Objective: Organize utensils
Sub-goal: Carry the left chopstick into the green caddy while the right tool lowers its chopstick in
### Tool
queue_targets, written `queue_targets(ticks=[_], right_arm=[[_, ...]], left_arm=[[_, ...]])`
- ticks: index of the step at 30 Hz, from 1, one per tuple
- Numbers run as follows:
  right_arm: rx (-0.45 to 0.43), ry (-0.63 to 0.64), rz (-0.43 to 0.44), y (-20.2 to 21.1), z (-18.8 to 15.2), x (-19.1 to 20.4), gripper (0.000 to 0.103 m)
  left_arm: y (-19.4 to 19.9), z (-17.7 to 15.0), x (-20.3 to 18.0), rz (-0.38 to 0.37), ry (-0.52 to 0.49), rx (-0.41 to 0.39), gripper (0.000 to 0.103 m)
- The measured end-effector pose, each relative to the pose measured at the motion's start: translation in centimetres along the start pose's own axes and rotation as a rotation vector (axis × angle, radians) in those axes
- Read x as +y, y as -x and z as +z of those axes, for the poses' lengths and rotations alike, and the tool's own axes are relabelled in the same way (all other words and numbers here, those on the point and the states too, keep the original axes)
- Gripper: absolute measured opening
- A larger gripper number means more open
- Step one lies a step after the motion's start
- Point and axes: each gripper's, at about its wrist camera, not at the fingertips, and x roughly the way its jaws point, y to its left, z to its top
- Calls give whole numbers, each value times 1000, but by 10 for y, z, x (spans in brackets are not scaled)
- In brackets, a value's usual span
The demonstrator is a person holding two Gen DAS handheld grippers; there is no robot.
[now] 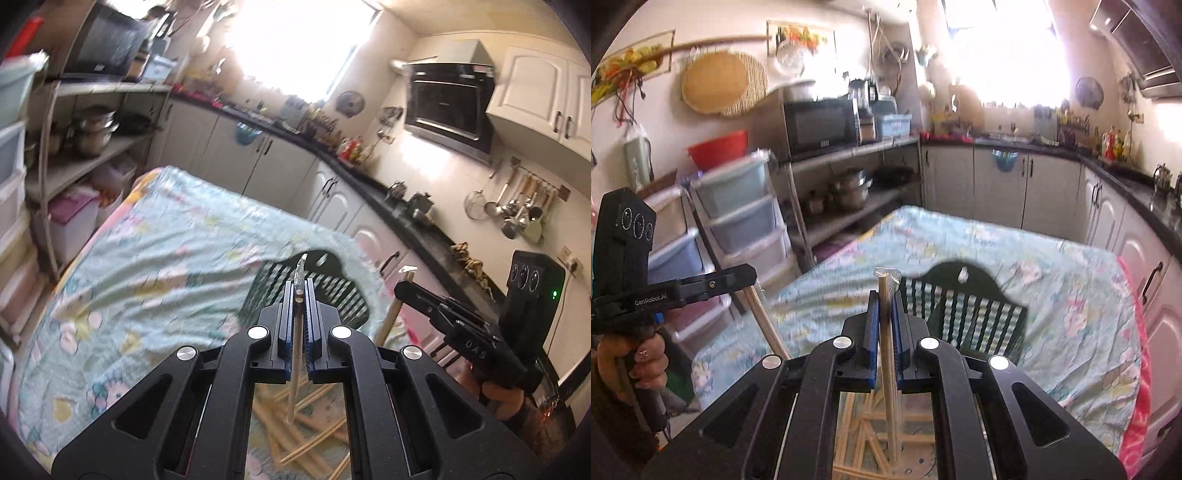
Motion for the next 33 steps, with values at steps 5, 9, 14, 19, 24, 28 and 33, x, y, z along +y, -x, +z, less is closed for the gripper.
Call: queue_targets(ticks=[5, 9, 14, 19, 24, 28, 33], right_arm=[[-92, -16, -26, 23, 20, -12, 7], [-154, -35, -50, 36, 38, -24, 7], [-231, -57, -84, 48, 57, -39, 7], [-292, -108, -112, 54, 72, -59, 7], [-333, -117, -142, 49, 76, -72, 7], [-342, -105, -165, 38, 71, -77, 7], [-324, -129, -178, 14, 54, -89, 7]], left_arm=[[-1, 28, -29, -24, -65, -52, 2], [-2, 48, -45, -30, -105, -95, 2], [-2, 73, -60, -29, -130, -151, 2], [-5, 96, -66, -9, -141, -192, 2], [-17, 105, -68, 32, -171, -211, 2], [-33, 101, -67, 62, -191, -210, 2], [-58, 86, -61, 100, -207, -182, 2]])
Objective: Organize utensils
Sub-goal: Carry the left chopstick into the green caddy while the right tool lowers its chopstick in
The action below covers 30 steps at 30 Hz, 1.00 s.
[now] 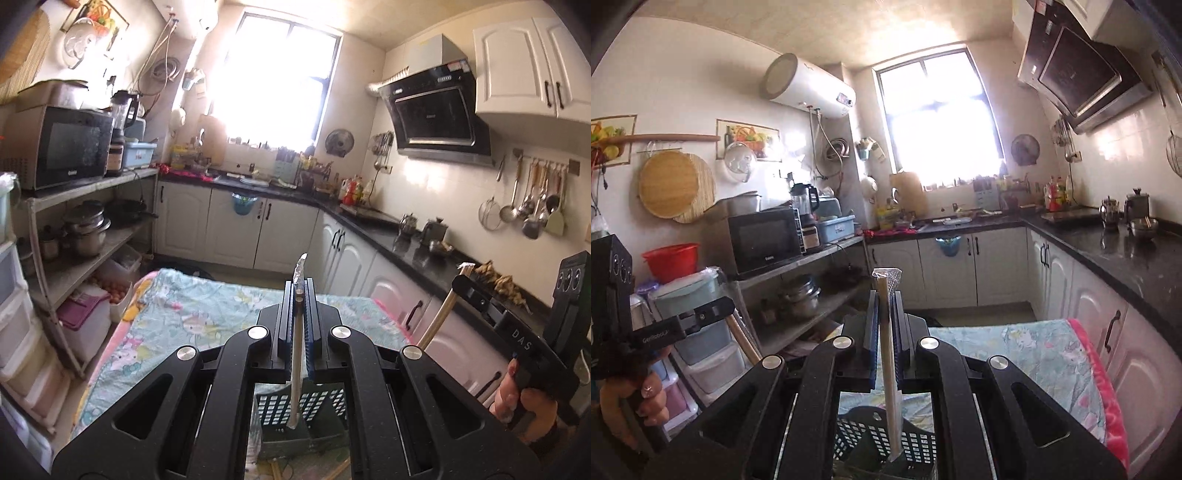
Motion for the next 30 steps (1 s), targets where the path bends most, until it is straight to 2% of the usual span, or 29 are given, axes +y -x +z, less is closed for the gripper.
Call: queue_targets(ticks=[10, 24, 25, 28, 30], right_arm=[[49, -13, -56, -31, -44, -15, 7], [96, -19, -81, -41, -68, -17, 8], [101, -18, -82, -42, -70, -18, 9], [115, -19, -91, -43, -73, -17, 21], [118, -24, -96, -42, -73, -17, 35]], left_arm=[[-28, -31, 1, 13, -33, 59, 2], [-48, -56, 1, 0, -28, 107, 2], [-48, -58, 2, -1, -25, 110, 2], [-49, -61, 6, -1, -15, 118, 3], [-49, -62, 9, -7, -2, 123, 9]])
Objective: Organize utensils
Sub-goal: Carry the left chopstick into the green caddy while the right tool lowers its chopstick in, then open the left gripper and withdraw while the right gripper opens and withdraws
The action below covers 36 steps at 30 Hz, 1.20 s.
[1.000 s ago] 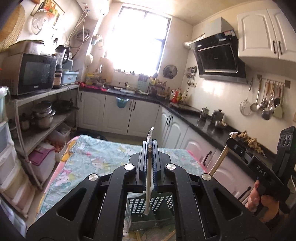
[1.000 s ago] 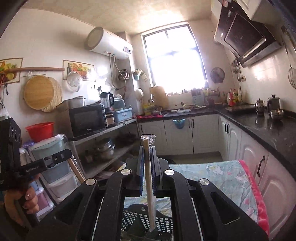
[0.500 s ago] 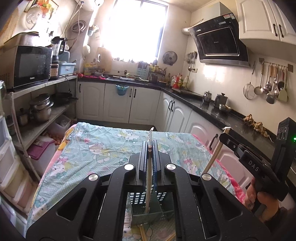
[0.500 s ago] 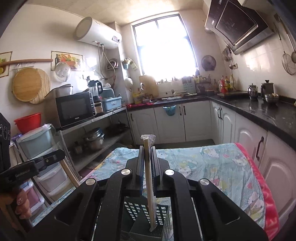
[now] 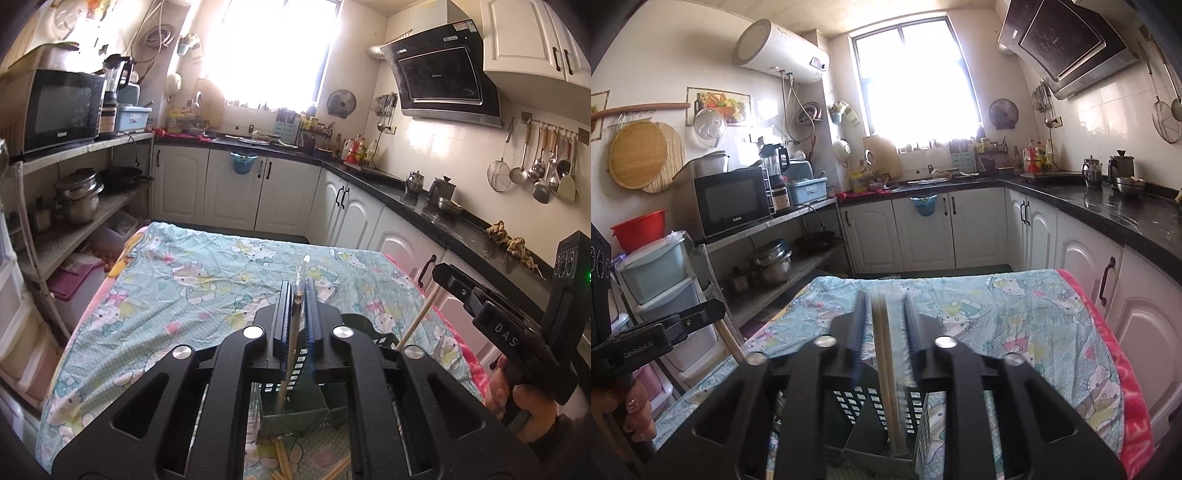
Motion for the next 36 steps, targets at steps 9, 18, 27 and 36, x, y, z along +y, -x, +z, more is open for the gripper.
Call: queue_targets(ticks=[9, 18, 27, 36], right_arm=[[19, 35, -26, 11, -1, 5, 55], [21, 57, -41, 33, -1, 10, 65], [22, 69, -48, 59, -3, 13, 70], [37, 98, -53, 81, -12, 22, 72]], left_arm=[[19, 0, 14, -10, 69, -33, 56], [54, 2, 18, 9, 93, -96, 92], [75, -6, 18, 23, 100, -100, 92], [89, -22, 18, 18, 105, -84, 92]])
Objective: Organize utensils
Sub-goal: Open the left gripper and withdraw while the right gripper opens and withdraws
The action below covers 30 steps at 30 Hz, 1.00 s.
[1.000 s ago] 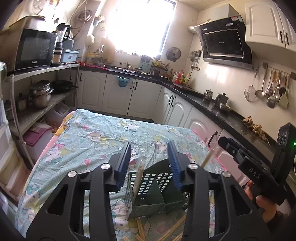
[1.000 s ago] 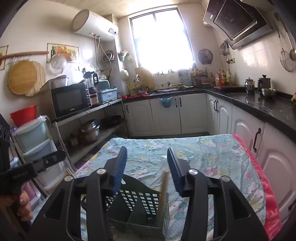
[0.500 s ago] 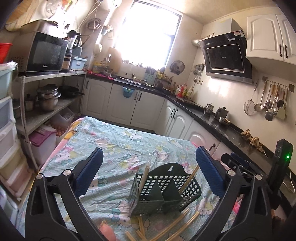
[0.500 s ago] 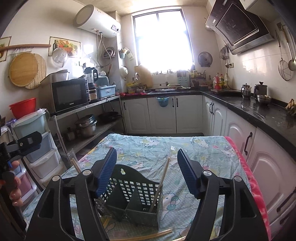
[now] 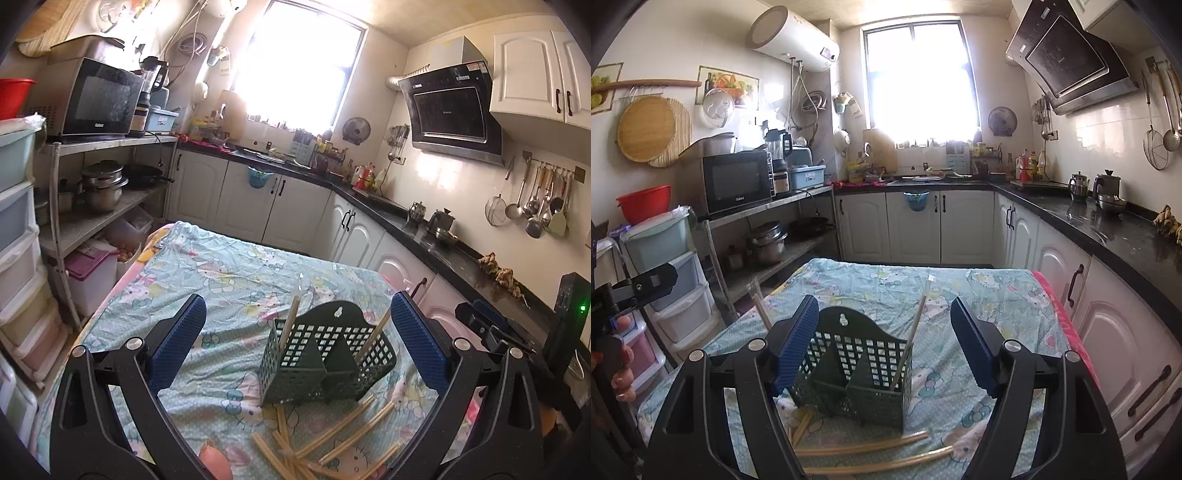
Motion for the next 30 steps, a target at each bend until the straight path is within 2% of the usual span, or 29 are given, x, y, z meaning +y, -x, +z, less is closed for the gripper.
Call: queue_targets(ticks=[18, 30], right_arm=[[87, 42, 7, 12, -37, 13, 72], [178, 32, -7, 3, -65, 10, 73]], left_arm=[[5, -39, 9, 24, -1, 90, 92], [-5, -67, 2, 25, -45, 170, 92]])
